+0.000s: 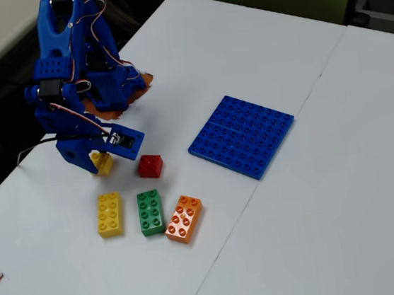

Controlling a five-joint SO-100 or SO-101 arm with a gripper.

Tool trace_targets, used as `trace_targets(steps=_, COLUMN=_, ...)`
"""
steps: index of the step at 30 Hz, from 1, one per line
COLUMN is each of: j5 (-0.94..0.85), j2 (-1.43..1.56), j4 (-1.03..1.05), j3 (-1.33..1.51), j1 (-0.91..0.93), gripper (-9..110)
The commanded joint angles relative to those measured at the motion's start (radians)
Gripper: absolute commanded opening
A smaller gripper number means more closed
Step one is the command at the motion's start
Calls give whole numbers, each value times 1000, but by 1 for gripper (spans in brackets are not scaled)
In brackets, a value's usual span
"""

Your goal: Pick up the 2x2 yellow block and go up the 8x8 blue block.

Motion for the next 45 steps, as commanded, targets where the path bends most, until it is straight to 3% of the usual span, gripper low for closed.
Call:
trace_targets(steps=1, j5=75, j2=98, j4=86, j3=-23, j1=-21, gripper=2)
trace_targets(steps=6, j5=210, j2=227, j4=213, j3=-29, j1=-67, gripper=2)
trace_targets(steps=18, j5=916, j2=456, j4=540, j3=-218, j1=-460, gripper=2)
trace_targets(steps=26, j5=1316, j2=558, j4=531, j3=-291, j1=-732, gripper=2)
trace_targets(steps=33, j5=1460, j2=612, j4=396, j3=-291, j1=-881, gripper=2)
trace_targets(steps=45, j5=1549, j2=591, j4=124, j3=-295, j1=-1000, gripper=2)
